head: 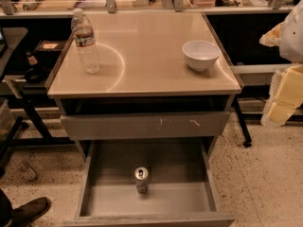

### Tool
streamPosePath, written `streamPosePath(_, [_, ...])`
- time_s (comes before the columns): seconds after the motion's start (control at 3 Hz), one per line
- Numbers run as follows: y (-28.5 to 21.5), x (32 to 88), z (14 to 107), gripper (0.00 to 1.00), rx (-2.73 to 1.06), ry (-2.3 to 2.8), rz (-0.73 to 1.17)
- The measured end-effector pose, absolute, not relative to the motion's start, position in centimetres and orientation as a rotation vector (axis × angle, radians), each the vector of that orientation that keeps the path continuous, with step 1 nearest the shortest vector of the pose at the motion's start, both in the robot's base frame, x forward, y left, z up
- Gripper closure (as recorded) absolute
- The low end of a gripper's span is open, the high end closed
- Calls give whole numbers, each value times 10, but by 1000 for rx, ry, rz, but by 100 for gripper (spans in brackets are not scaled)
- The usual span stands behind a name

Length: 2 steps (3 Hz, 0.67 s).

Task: Pick redbull can from middle drawer and place on counter

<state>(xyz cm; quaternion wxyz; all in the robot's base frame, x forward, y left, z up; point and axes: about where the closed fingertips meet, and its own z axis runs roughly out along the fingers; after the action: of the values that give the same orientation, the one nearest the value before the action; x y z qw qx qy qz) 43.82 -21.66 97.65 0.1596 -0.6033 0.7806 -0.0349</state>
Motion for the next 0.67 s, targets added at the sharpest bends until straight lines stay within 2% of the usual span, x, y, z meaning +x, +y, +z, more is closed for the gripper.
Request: streamPosePath(0.67, [-210,430,955,0,-1688,2257,-67])
